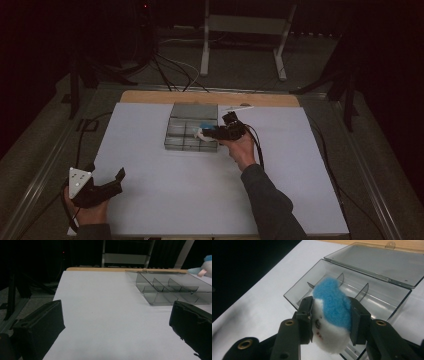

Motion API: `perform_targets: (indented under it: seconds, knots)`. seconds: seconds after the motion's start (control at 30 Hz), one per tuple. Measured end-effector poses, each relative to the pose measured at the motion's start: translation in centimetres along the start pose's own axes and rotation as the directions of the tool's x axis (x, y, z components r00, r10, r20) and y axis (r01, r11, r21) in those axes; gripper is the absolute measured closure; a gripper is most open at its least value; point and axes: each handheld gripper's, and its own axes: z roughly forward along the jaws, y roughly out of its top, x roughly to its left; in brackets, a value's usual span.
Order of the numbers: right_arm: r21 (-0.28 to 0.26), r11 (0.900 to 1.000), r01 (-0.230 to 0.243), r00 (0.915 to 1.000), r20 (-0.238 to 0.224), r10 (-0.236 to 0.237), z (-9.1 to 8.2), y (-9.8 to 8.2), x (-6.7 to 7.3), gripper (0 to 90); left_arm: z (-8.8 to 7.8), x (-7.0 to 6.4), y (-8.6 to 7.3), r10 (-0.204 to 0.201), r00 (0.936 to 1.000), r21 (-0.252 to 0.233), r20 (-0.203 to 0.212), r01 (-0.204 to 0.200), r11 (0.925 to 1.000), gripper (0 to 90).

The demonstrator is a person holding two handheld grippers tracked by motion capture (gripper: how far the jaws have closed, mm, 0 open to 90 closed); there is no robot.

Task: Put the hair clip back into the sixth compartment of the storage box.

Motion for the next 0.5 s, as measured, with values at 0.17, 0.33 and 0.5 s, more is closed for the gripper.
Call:
perform_targets:
  seconds: [0.17,0.33,0.5]
  knots:
    - [0.012,1.0,0.001,1.0,0.005,-0.001,0.23,-0.08,-0.1,60.5,0.01,0.0,0.0,0.0,1.0,0.001,0.0,0.0,1.0,0.6]
    - [0.014,1.0,-0.003,1.0,0.006,0.003,0.39,-0.15,-0.22,60.4,-0.01,0.04,0.0,-0.002,1.0,-0.001,-0.002,0.002,1.0,0.6]
    - [0.015,1.0,-0.002,1.0,0.006,0.002,0.52,-0.24,-0.36,60.4,-0.02,0.05,0.0,-0.004,1.0,-0.004,-0.002,0.004,1.0,0.6]
